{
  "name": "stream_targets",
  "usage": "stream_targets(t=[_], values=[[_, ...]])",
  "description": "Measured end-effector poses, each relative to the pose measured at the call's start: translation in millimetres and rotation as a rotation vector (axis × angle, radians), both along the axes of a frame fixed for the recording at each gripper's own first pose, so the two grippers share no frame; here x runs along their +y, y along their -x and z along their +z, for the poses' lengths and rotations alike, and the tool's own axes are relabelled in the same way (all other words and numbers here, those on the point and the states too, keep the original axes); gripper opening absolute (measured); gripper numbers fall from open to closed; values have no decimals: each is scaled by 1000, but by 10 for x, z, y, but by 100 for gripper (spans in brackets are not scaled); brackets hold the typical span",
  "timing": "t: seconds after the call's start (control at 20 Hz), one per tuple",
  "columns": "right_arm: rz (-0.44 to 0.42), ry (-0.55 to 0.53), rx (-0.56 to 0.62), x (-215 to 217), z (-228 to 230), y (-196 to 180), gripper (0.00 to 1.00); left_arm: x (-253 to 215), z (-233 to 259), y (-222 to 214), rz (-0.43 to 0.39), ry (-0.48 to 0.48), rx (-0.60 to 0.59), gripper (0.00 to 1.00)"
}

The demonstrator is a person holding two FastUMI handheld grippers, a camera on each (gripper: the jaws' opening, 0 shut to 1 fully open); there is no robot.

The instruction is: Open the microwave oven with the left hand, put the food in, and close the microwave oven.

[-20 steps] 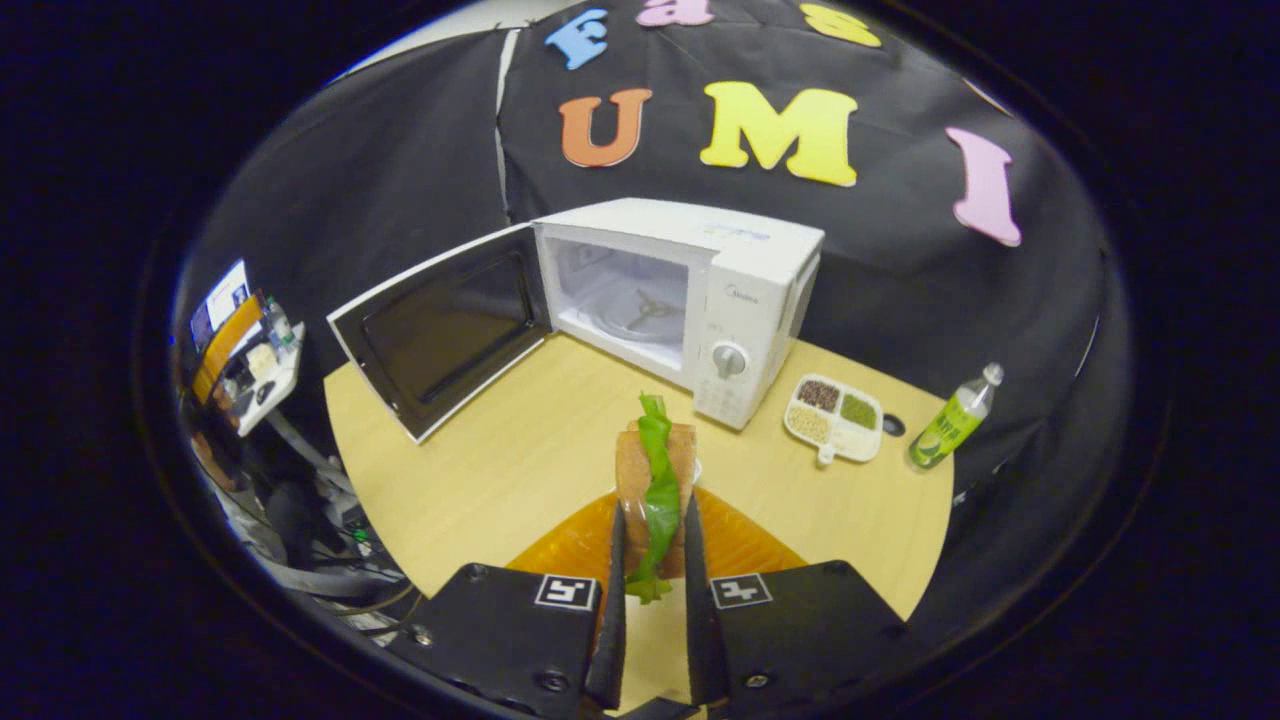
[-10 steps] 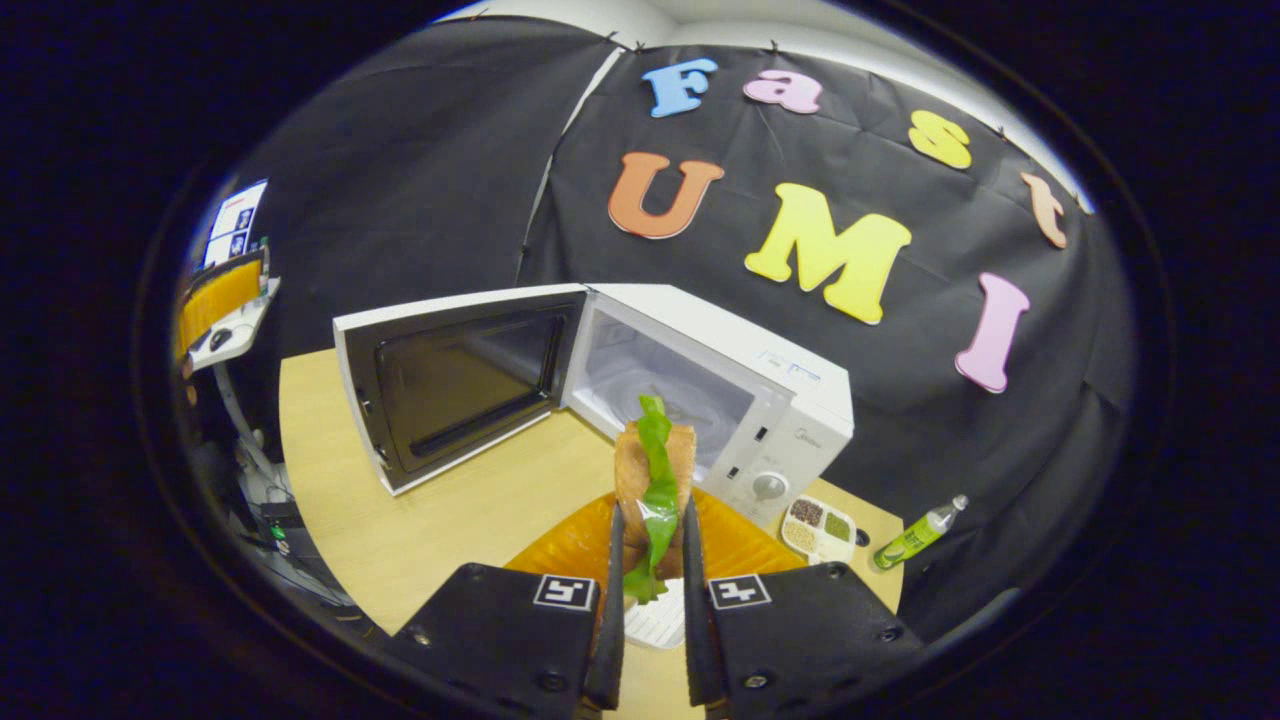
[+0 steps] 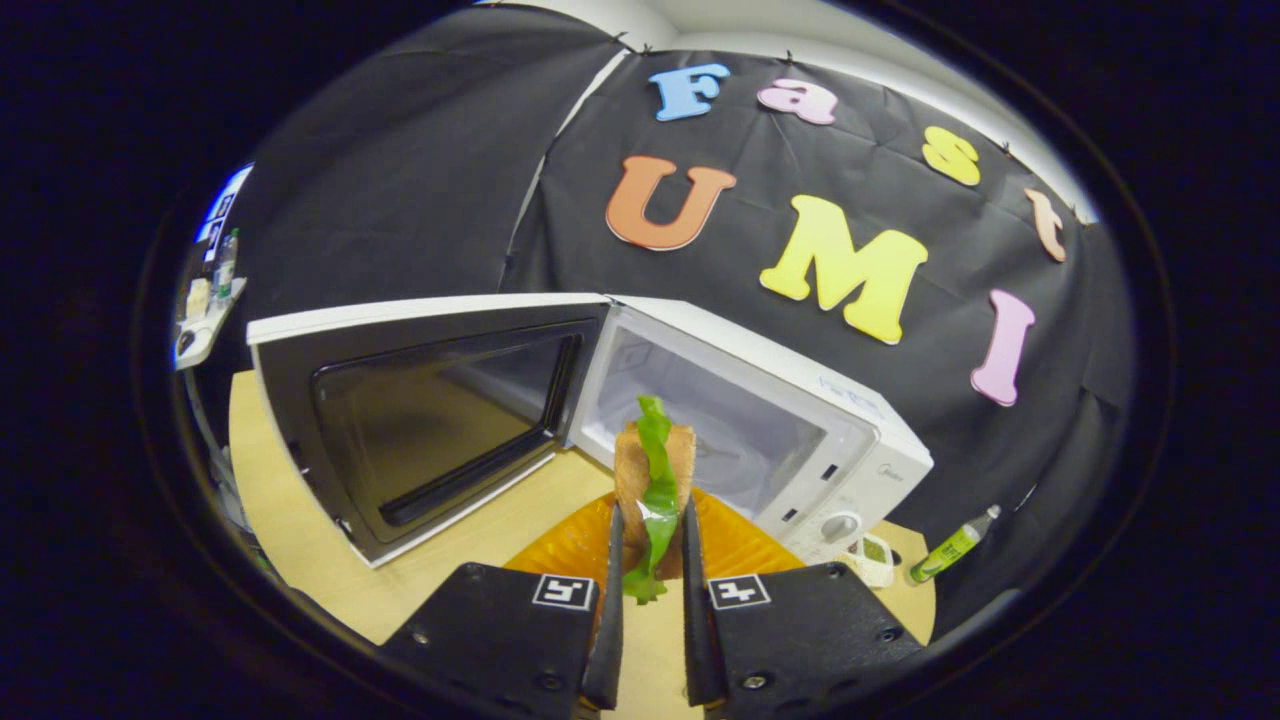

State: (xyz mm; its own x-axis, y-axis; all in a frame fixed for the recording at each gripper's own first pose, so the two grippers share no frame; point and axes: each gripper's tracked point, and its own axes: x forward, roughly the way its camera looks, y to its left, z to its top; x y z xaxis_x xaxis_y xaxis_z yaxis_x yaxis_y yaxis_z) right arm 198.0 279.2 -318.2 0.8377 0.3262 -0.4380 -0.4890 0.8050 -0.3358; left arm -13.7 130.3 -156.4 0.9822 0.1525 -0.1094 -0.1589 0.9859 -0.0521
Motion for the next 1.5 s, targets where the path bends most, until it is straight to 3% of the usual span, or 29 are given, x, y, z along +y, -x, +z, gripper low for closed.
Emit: stream_targets(t=[0.1,0.15,0.2,0.25,0.3,0.35,0.4,0.45,0.5,0.65,0.7,0.9,1.15,1.3,1.35,1.4,1.45,1.5], values=[[-53,-58,10,100,-118,-197,28,148,-42,28,39,-45,1,95],[-87,-89,12,125,-173,-295,22,180,-73,34,42,-51,6,84],[-117,-120,7,151,-219,-397,22,151,-113,33,31,-46,14,95],[-144,-149,-1,183,-245,-502,29,139,-145,41,22,-36,18,95],[-169,-174,-2,198,-290,-596,29,151,-168,33,18,-26,21,95],[-196,-201,5,214,-319,-691,22,161,-191,30,11,-23,24,95],[-225,-231,14,214,-336,-787,29,184,-218,20,14,-25,27,84],[-260,-271,18,216,-334,-887,29,220,-236,13,20,-27,30,95],[-299,-311,22,206,-329,-994,22,253,-241,3,22,-27,29,95],[-403,-469,51,231,-333,-1371,22,308,-250,2,29,-27,18,95],[-439,-532,79,233,-357,-1487,28,318,-251,1,34,-26,14,95],[-571,-810,164,300,-416,-1826,28,307,-292,-90,40,-14,14,95],[-704,-992,125,420,-548,-2145,29,363,-346,-119,74,-33,22,95],[-790,-1032,109,442,-756,-2187,29,400,-405,-145,101,-46,55,95],[-803,-1039,106,448,-787,-2224,24,395,-428,-132,100,-54,67,95],[-809,-1035,108,451,-821,-2202,30,407,-423,-137,105,-61,73,95],[-810,-1022,105,437,-857,-2216,24,407,-422,-142,107,-68,74,95],[-821,-1009,102,399,-899,-2225,31,392,-413,-145,106,-72,70,95]])
